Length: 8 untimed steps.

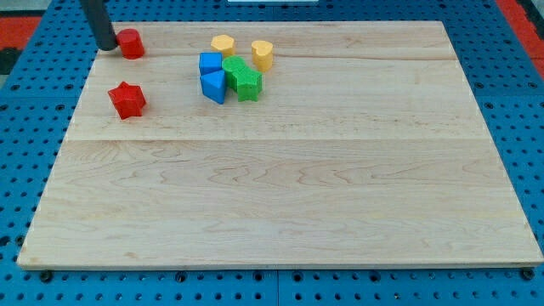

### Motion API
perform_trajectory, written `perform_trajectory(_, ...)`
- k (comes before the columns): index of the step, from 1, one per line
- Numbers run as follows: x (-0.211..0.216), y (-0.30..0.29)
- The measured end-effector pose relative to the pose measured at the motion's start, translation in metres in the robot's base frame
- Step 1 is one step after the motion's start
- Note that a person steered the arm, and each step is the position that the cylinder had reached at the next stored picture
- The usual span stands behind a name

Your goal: Move the yellow hexagon between the yellow heart and the green star

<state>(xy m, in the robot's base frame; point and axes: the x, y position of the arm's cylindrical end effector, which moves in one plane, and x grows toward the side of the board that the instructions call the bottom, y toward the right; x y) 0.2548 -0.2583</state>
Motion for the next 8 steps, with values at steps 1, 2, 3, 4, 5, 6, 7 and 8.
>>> perform_trajectory(1,0.001,-0.009)
perform_trajectory(2,-0.01,-0.029)
perform_trajectory(3,-0.012,-0.036)
perform_trajectory(4,0.001,-0.036)
perform_trajectory(5,0.035,-0.031)
perform_trajectory(6,0.037,-0.03)
perform_trajectory(7,0.037,-0.029)
perform_trajectory(8,0.037,-0.027)
